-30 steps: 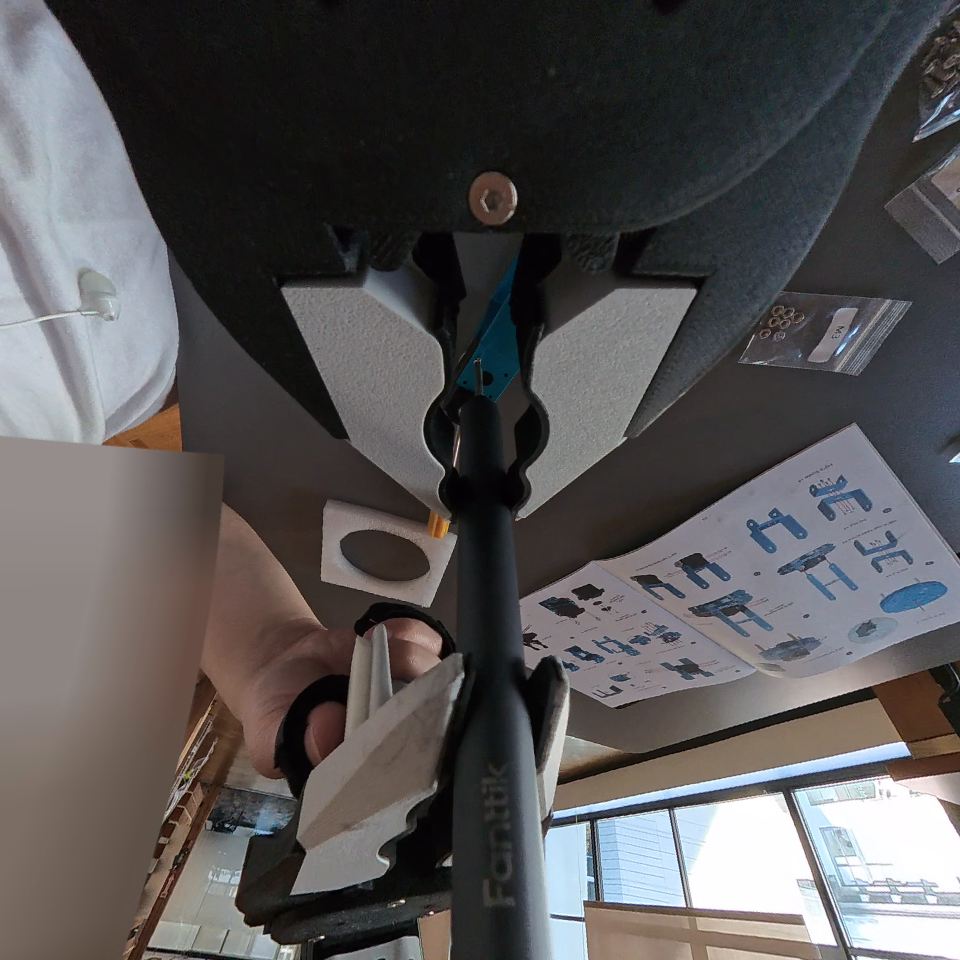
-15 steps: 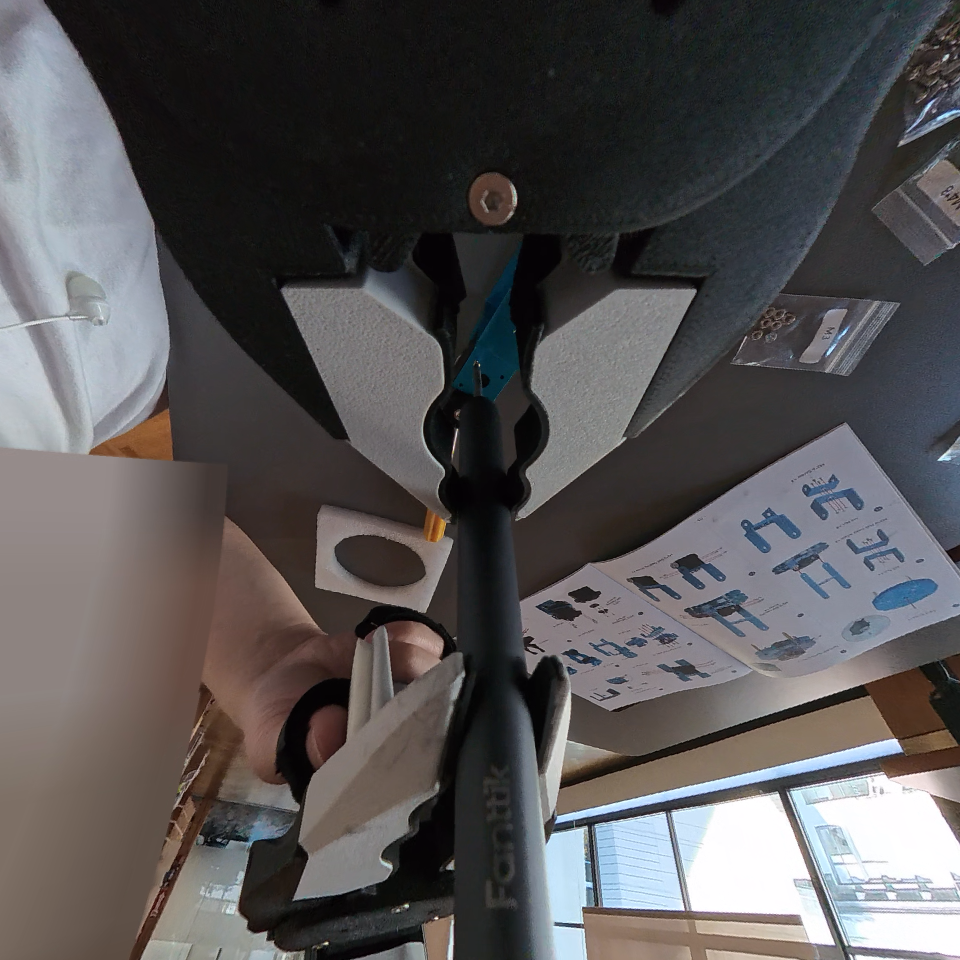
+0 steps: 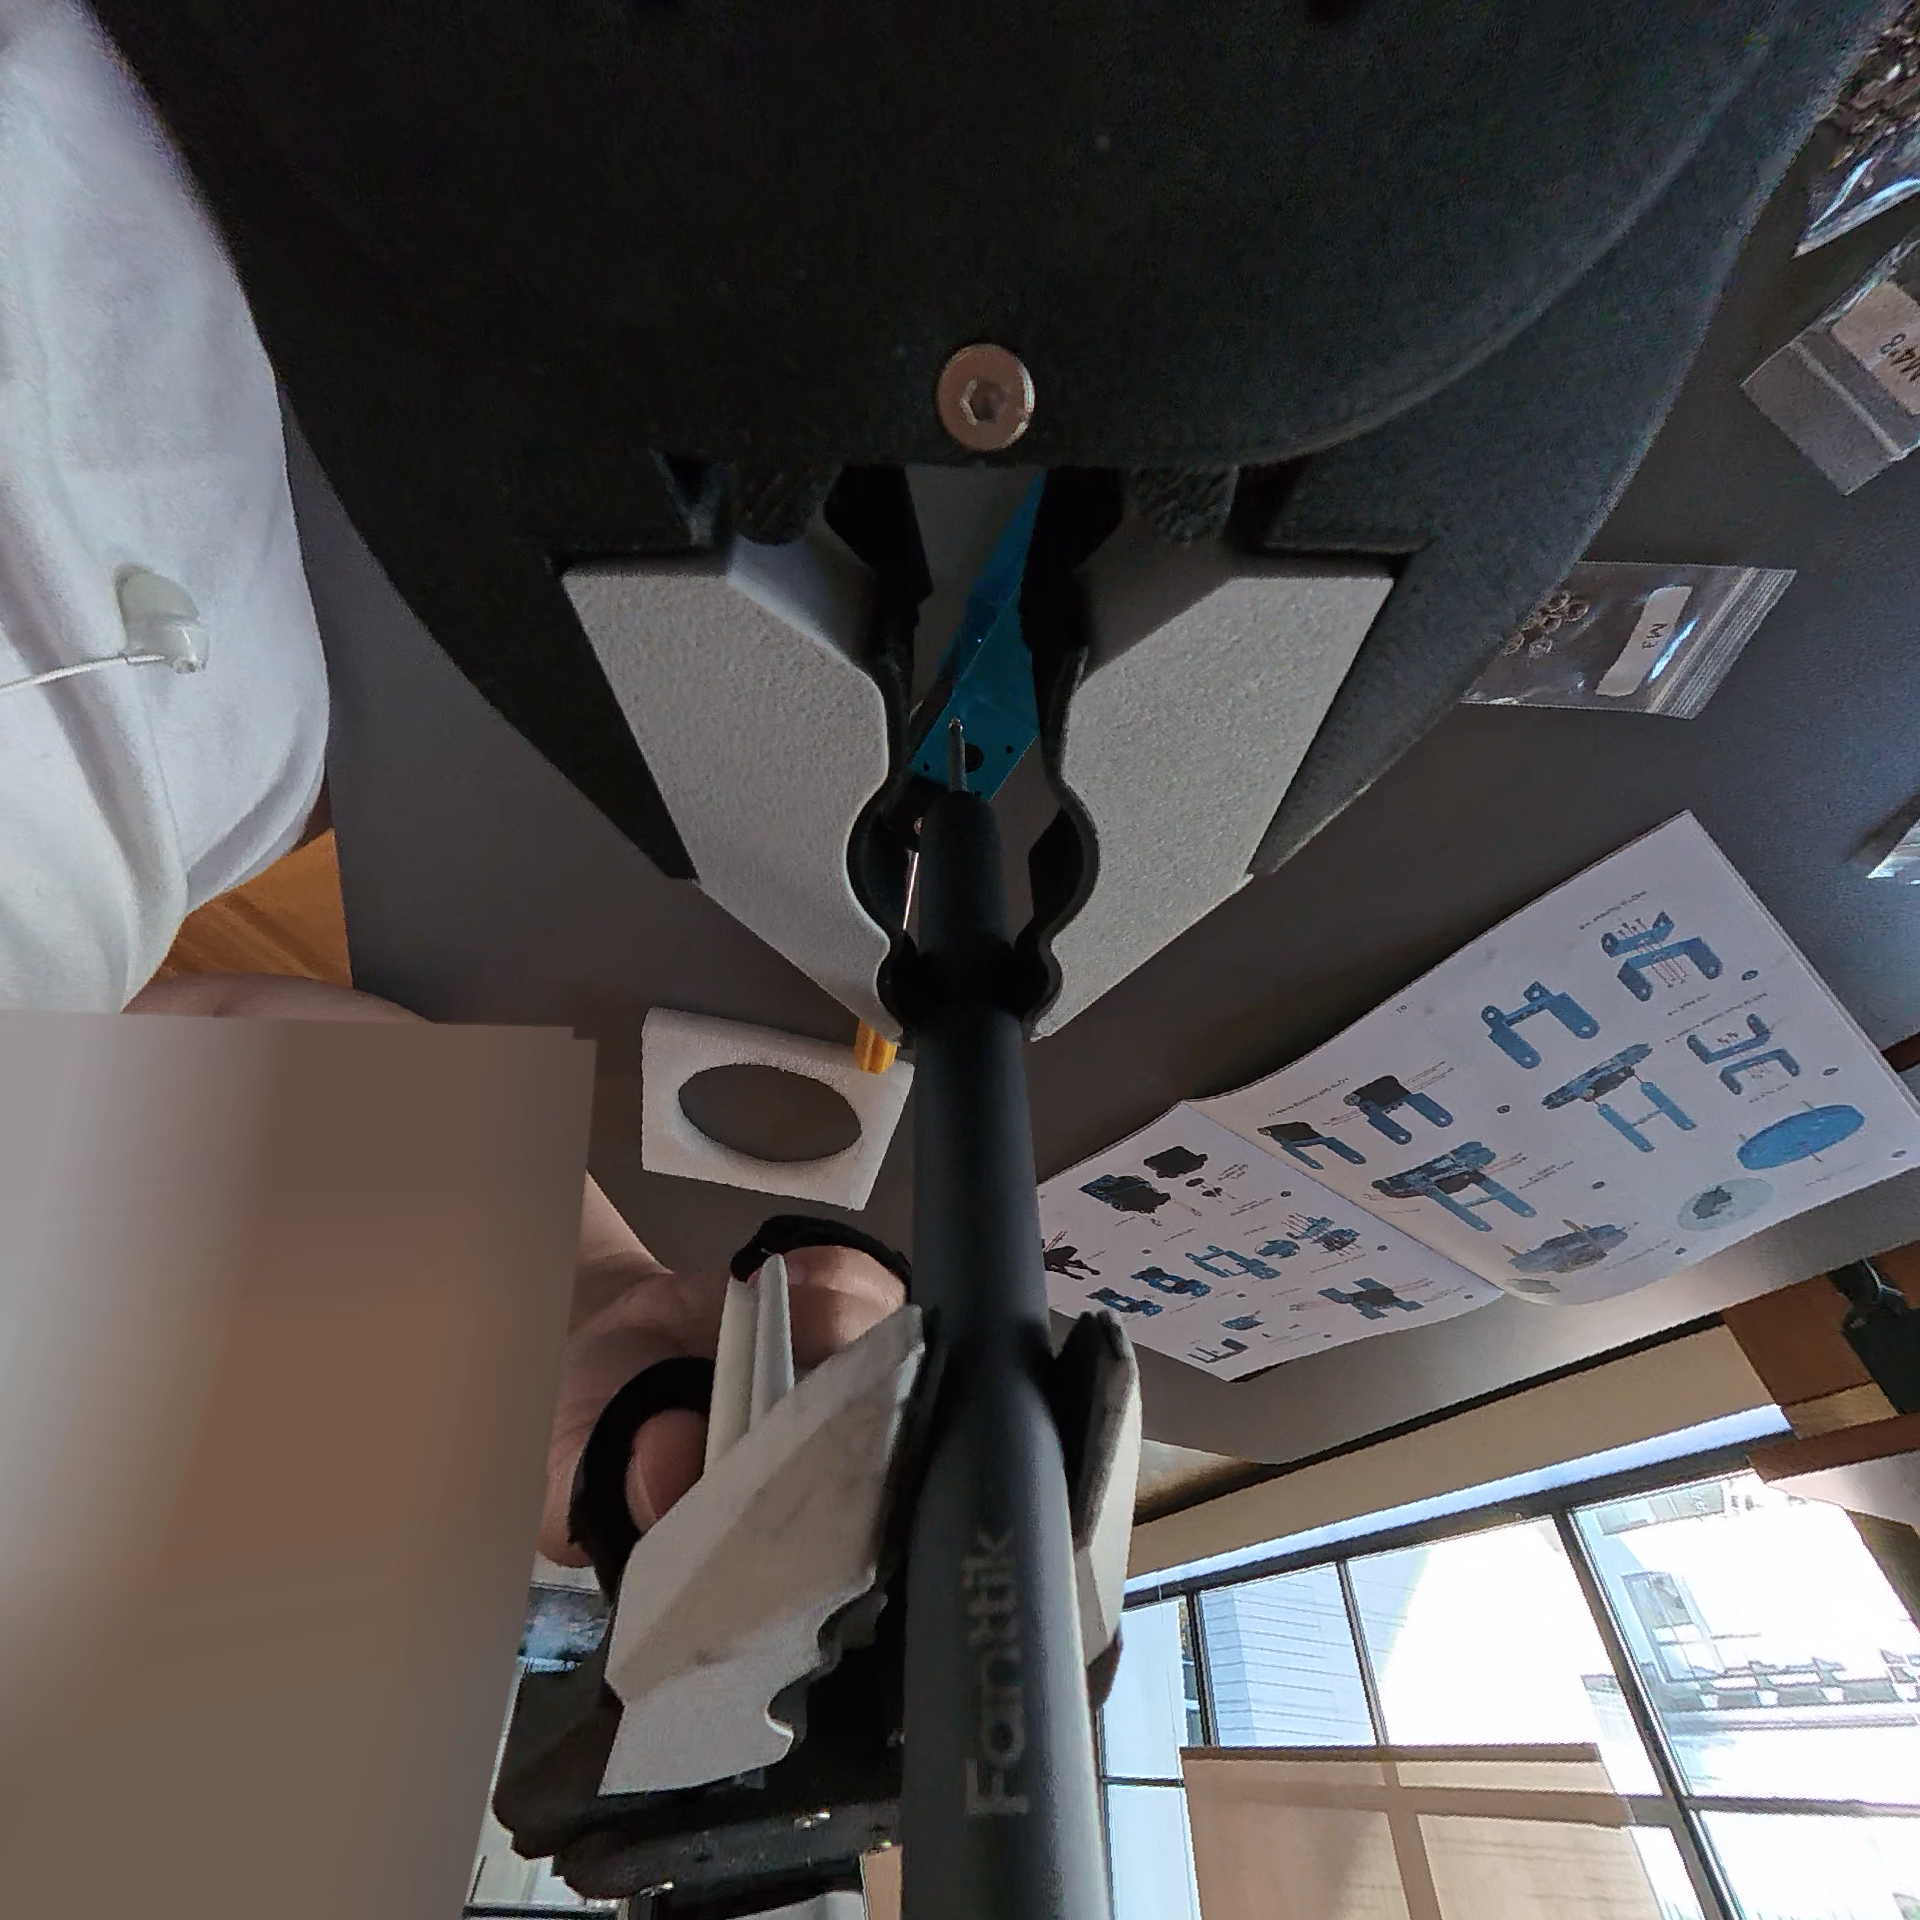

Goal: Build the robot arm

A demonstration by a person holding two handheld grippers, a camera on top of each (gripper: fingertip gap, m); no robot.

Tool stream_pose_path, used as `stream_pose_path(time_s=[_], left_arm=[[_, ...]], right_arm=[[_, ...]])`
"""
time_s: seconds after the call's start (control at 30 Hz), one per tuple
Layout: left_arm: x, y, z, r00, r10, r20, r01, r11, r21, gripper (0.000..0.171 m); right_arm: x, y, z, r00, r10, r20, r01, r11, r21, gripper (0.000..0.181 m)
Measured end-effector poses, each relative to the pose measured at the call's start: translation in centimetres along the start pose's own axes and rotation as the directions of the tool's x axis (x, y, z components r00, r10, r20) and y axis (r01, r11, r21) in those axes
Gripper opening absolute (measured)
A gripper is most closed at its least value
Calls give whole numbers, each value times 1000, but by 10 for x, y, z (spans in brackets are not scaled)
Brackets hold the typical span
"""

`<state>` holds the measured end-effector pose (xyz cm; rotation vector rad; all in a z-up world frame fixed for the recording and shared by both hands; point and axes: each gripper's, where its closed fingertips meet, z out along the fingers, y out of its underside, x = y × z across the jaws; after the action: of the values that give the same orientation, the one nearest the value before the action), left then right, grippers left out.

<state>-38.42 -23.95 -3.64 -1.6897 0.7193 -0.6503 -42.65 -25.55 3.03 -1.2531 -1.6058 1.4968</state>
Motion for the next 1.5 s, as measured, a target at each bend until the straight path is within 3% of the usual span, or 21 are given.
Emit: stream_pose_path(time_s=[0.23,0.47,0.73,0.8,0.9,1.13,1.27,1.5], left_arm=[[3,0,0,1000,-8,-15,9,1000,8,16],[1,-1,1,1000,15,-2,-15,1000,19,16],[2,-1,0,1000,16,-2,-16,1000,27,16],[1,-1,0,1000,14,0,-14,1000,27,17],[2,0,-1,1000,20,-2,-20,1000,22,17],[4,0,-3,1000,4,-10,-4,1000,10,17],[5,-11,-11,1000,-17,0,17,998,57,24],[-1,-3,-15,998,15,55,-15,1000,5,20]], right_arm=[[-3,0,-3,1000,1,16,-1,1000,-23,19],[-3,-36,-24,993,-113,21,114,992,-48,28],[-1,-20,-17,997,-65,34,68,994,-82,40],[-4,-22,-13,996,-73,41,75,996,-47,37],[-6,-22,-8,995,-90,38,92,995,-49,16],[-5,-21,-9,992,-119,-52,115,991,-69,17],[-5,-20,-11,986,-138,-89,132,989,-73,17],[-5,-20,-11,977,-178,-117,169,982,-85,16]])
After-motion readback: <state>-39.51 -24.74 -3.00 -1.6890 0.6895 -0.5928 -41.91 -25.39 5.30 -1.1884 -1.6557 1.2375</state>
